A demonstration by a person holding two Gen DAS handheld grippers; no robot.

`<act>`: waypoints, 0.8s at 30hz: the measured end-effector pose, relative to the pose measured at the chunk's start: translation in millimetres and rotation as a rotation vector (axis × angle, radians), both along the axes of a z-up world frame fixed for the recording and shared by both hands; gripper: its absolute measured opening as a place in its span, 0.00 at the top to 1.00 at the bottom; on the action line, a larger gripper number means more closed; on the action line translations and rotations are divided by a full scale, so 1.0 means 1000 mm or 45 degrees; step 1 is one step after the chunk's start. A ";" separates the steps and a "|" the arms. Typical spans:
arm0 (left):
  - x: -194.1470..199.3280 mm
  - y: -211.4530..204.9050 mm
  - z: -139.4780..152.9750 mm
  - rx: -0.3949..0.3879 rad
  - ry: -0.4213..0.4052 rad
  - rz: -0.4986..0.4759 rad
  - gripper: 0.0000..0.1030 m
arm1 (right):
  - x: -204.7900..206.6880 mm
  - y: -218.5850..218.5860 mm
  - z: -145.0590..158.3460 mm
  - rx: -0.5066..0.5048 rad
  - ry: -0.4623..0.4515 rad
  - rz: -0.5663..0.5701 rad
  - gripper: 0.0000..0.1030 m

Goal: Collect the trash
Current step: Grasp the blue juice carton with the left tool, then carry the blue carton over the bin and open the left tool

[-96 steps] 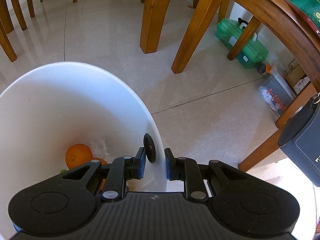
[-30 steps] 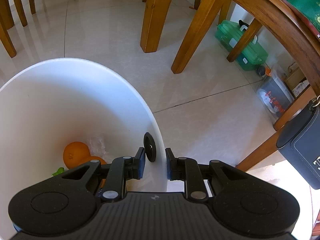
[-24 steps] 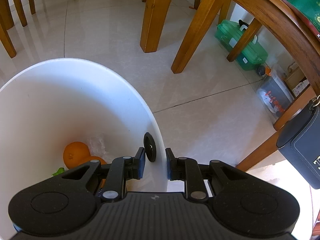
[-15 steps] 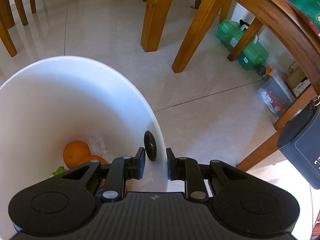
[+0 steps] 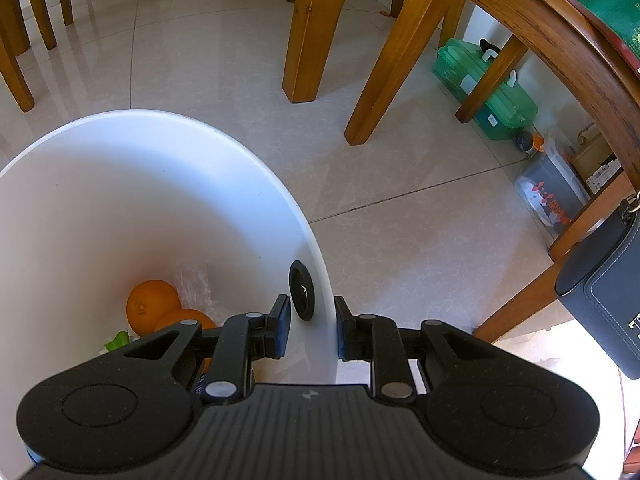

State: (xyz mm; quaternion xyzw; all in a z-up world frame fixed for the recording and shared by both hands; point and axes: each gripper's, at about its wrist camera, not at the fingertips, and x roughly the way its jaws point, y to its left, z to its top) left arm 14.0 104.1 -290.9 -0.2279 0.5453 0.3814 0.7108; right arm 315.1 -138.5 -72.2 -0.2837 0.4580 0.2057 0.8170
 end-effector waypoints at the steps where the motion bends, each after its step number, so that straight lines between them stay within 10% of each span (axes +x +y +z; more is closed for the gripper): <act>1: -0.001 0.001 0.001 0.002 -0.004 -0.004 0.47 | 0.000 0.000 0.000 0.001 0.001 -0.001 0.74; 24: -0.019 -0.006 0.063 -0.047 -0.045 -0.030 0.66 | 0.000 -0.001 0.000 -0.007 0.003 -0.001 0.74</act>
